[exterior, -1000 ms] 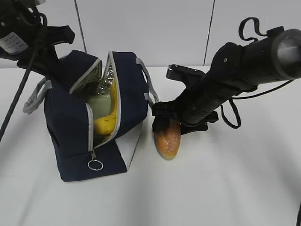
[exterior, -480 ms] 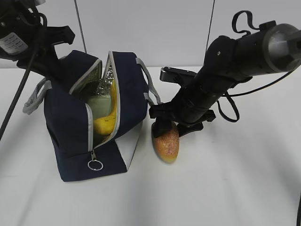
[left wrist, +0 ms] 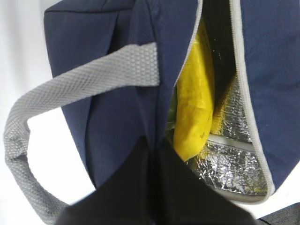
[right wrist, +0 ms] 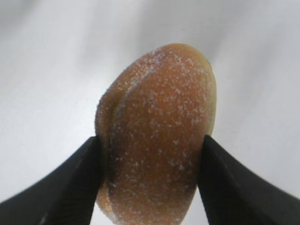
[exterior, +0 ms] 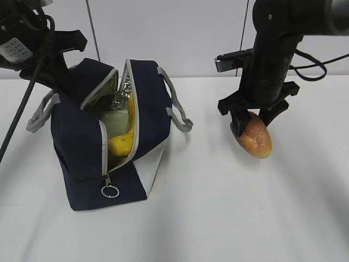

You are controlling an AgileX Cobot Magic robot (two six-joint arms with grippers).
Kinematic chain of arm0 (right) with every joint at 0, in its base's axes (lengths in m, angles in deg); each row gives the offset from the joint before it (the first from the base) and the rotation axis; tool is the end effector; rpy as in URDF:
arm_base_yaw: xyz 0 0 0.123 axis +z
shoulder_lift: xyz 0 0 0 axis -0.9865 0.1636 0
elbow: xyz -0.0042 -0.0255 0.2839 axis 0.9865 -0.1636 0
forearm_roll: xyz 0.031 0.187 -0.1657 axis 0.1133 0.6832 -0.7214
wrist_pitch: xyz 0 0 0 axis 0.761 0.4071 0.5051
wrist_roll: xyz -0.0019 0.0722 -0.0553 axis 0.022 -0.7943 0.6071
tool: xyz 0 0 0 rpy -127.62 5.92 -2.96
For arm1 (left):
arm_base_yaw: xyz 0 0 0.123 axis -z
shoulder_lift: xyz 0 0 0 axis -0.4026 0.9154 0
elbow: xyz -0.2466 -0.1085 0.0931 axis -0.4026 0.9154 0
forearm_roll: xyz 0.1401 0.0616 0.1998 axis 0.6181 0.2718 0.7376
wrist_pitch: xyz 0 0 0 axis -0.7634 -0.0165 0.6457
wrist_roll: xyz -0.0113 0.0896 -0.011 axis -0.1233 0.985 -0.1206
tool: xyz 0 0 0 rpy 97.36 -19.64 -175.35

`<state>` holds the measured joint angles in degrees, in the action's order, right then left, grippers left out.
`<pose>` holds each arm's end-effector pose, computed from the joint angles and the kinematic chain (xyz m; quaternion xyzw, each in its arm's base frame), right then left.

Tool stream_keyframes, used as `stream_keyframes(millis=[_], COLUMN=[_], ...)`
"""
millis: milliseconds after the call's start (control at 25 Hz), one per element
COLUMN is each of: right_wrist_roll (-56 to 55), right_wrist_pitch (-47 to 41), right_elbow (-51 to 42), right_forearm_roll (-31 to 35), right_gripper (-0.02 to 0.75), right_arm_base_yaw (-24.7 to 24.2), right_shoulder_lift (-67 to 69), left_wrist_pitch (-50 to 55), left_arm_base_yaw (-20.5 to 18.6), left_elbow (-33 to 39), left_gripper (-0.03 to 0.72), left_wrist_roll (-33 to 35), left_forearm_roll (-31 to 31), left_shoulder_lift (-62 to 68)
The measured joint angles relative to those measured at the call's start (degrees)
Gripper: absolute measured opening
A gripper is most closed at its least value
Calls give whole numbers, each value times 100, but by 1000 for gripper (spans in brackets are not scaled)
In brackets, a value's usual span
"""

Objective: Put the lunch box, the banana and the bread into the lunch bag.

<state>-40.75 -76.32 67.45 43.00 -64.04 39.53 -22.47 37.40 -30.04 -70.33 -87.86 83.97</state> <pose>0.4018 0.1136 0.2107 -0.1758 0.9818 -0.0227 0.0681 0.3354 -0.1026 0.3129 0.0680 0.9719 -0.1466 0.1714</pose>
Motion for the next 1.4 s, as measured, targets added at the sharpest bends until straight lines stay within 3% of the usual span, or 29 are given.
stream_keyframes(millis=[120,320,560,640,1080,1280,1400], right_wrist_roll=[-52,163,668,781,888,1175,1282], right_wrist_pitch=[-288,-395,-365,-260,528,782,782], right_elbow=[383,1071,1529,1532,1563,1563,1563], right_forearm_roll=[99,1074,3268,3623,4423,4566,4646], right_gripper=[449,447,447,447,454,615,650], right_arm_base_yaw=[-2,126,454,613,924,924,934], right_shoulder_lift=[-76,-371,-468,-468,519,735,735], left_wrist_pitch=[0,0,0,0,0,0,4], left_arm_base_yaw=[0,0,0,0,0,0,0], left_elbow=[0,0,0,0,0,0,0], left_gripper=[0,0,0,0,0,0,0], left_wrist_roll=[0,0,0,0,0,0,0], left_forearm_roll=[0,0,0,0,1,1,1], left_shoulder_lift=[0,0,0,0,0,0,0])
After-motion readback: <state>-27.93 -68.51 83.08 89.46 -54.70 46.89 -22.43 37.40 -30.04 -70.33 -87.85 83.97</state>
